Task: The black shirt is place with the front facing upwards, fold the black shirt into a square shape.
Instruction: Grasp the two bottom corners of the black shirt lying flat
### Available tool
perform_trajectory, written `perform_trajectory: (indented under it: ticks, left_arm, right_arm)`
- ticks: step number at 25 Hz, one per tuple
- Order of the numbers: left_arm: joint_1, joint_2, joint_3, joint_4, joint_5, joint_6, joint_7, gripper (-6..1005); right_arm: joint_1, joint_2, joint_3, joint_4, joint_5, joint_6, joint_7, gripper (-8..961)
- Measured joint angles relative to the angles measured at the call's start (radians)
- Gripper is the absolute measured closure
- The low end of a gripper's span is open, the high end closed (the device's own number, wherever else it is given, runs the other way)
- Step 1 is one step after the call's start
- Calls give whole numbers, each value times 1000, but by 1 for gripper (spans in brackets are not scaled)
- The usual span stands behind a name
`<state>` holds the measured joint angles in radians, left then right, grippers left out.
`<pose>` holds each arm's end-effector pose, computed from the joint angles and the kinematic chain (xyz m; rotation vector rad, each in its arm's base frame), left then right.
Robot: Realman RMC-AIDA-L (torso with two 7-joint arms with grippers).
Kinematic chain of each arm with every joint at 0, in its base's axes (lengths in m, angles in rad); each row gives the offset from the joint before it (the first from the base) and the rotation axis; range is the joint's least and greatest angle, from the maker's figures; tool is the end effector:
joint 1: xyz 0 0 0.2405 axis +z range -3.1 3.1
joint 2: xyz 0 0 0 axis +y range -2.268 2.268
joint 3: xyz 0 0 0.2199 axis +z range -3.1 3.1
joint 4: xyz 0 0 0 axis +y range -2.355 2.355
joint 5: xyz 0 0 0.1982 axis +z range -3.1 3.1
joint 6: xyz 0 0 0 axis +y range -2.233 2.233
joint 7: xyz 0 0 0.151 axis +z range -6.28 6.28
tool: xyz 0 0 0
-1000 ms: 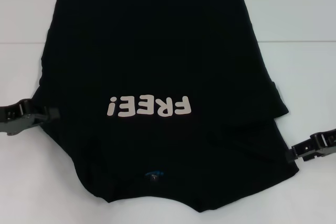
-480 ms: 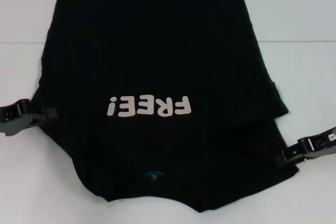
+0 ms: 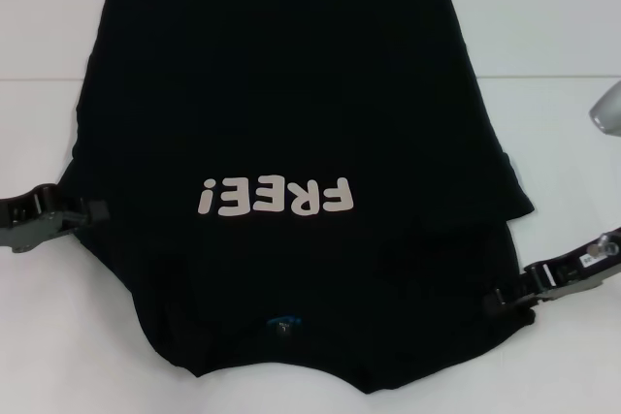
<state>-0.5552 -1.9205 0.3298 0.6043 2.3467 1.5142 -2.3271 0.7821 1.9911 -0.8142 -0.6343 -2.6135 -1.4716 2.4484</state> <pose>-0.2987 0.3167 0.0808 -1.9902 -1.9311 -0.6650 0.2440 0.3380 0.0127 -2.4175 1.6801 -0.2283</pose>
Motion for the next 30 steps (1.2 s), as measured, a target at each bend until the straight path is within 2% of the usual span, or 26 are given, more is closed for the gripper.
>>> perform_trajectory:
  ticks: [4,9,21,24,30]
  left_arm:
    - [-3,0,0,0,-1,4,0,980]
    - [-4,-3,0,0,-1,4,-1,980]
    - [-6,-5,-2,0,-2,5,-1,981]
    - [-6,-5,-2,0,-7,7,-1,981]
    - [-4,-2,0,0,-23,22,4,981]
  right_arm:
    - [11,18,0,-5,5,-5,-5,352]
    - [18,27,-7,3,3,1,-7,368]
    - [8,30,-2,-7,9,-1,-1,406]
    - [8,30,2,-8,14,0,-1,606]
    - [6,27,15,-8,22,-2,-3,835]
